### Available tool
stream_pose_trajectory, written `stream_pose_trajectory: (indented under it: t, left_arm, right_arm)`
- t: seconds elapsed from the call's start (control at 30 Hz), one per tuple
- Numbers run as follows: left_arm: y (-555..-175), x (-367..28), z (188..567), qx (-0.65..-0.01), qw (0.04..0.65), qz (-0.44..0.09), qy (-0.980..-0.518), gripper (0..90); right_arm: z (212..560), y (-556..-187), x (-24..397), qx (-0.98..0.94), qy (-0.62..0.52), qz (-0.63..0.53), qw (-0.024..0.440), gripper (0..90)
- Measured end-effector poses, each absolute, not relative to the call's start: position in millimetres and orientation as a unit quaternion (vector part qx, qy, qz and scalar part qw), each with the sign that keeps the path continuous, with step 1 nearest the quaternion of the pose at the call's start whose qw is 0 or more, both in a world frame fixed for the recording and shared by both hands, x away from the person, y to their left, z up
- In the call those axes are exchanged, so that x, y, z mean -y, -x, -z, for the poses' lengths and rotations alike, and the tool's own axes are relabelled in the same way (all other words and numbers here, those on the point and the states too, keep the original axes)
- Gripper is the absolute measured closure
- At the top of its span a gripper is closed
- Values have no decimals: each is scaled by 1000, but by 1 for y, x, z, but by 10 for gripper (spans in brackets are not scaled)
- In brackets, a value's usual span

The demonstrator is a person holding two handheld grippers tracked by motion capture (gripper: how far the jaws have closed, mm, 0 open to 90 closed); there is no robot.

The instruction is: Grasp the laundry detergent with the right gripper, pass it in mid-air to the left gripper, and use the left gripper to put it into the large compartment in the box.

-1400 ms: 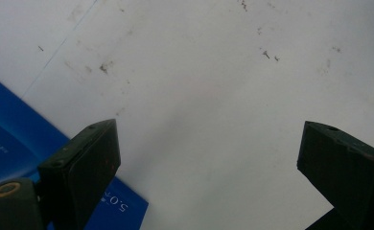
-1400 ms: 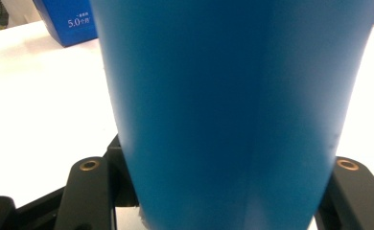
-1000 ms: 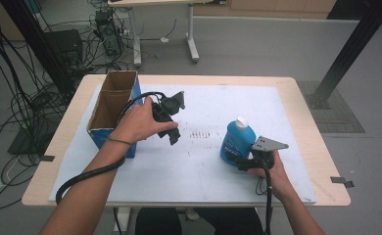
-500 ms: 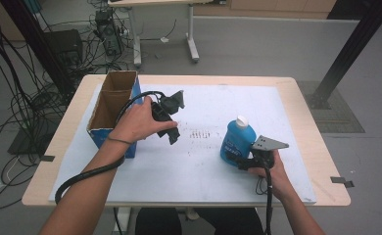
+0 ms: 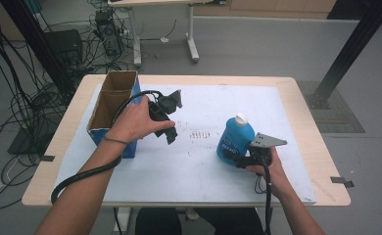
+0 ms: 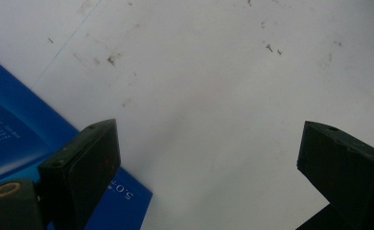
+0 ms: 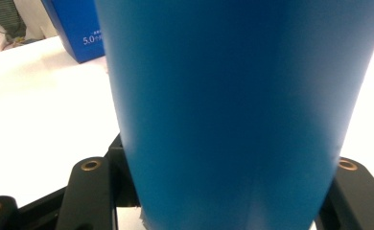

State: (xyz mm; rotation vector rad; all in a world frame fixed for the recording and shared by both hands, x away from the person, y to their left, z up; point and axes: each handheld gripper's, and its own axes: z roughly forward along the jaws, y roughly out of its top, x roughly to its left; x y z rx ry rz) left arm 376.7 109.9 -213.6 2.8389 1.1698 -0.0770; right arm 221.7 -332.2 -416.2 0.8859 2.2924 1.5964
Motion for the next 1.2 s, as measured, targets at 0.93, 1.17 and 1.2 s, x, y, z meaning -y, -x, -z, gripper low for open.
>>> stream_pose_trajectory:
  t: [0.93,1.17,1.2]
  left_arm:
    - [-349,-109,151,-334,62,11,-941,65]
    - [-339,-110,137,-319,73,11,-945,62]
    - [-338,-110,135,-316,75,12,-946,62]
  right_arm:
    - [384,-238,329,-789,-269,-549,58,401]
    - [379,-241,326,-794,-257,-549,47,401]
    - [378,-241,325,-794,-255,-550,45,401]
